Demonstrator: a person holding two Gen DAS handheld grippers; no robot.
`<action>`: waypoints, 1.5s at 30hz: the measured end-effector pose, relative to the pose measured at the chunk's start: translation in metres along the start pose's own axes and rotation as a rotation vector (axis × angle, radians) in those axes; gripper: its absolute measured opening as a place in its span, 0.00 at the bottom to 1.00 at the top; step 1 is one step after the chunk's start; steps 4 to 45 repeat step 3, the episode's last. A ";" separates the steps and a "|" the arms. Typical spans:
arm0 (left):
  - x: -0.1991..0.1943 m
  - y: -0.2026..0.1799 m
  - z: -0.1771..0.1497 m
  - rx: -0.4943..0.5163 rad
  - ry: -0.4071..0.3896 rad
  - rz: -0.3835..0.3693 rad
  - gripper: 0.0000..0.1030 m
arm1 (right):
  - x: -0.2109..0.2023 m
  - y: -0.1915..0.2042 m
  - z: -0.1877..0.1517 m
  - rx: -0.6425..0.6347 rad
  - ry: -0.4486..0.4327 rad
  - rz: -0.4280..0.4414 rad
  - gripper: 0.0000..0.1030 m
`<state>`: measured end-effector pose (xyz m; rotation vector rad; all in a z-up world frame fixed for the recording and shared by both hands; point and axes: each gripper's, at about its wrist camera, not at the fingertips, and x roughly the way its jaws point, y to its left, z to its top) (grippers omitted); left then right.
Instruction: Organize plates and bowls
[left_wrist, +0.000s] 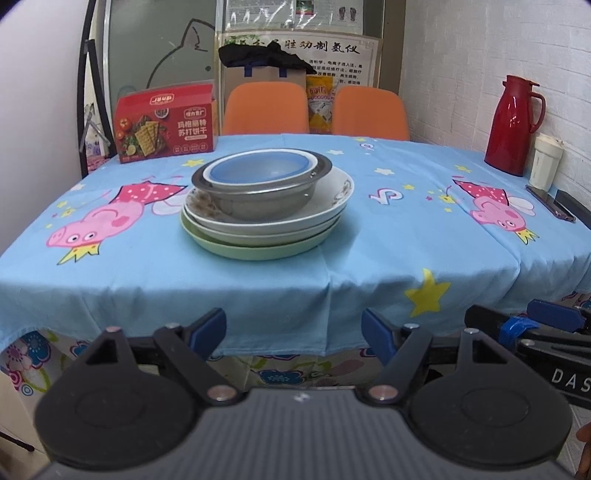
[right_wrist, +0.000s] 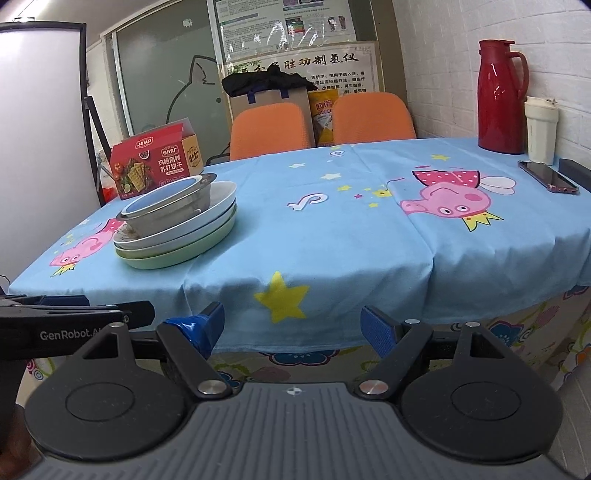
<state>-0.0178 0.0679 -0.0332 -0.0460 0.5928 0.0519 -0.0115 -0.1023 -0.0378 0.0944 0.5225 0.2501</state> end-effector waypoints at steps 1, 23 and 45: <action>-0.002 0.001 0.000 -0.008 -0.005 -0.007 0.72 | -0.001 0.000 0.000 0.000 -0.004 0.001 0.65; -0.004 0.001 0.001 -0.008 -0.014 -0.006 0.72 | -0.003 0.000 -0.001 -0.001 -0.008 0.004 0.66; -0.004 0.001 0.001 -0.008 -0.014 -0.006 0.72 | -0.003 0.000 -0.001 -0.001 -0.008 0.004 0.66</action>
